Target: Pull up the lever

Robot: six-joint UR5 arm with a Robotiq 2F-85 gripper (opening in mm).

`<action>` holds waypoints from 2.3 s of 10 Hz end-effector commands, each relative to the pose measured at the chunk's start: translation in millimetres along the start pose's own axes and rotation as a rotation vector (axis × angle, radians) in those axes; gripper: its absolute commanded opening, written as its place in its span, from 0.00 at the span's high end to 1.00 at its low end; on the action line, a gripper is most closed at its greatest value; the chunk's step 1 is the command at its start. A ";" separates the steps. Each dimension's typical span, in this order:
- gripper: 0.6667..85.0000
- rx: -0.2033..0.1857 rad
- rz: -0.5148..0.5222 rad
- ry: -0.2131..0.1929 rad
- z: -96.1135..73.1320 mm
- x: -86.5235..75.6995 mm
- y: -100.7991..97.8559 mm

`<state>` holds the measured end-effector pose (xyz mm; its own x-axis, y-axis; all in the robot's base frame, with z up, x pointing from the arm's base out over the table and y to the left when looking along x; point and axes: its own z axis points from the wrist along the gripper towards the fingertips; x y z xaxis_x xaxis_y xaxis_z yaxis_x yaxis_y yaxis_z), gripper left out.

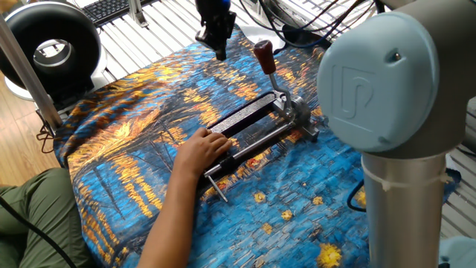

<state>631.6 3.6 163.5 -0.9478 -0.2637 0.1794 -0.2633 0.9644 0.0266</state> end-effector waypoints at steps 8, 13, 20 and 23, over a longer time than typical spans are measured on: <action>1.00 0.058 0.029 0.101 -29.1 77.7 -11.8; 1.00 0.084 0.038 0.113 -34.6 99.9 -14.6; 1.00 0.096 0.061 0.076 -33.2 106.8 -13.5; 1.00 0.096 0.065 0.019 -32.5 92.0 -14.0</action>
<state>545.6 -36.9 213.2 -0.9520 -0.1957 0.2355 -0.2210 0.9715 -0.0859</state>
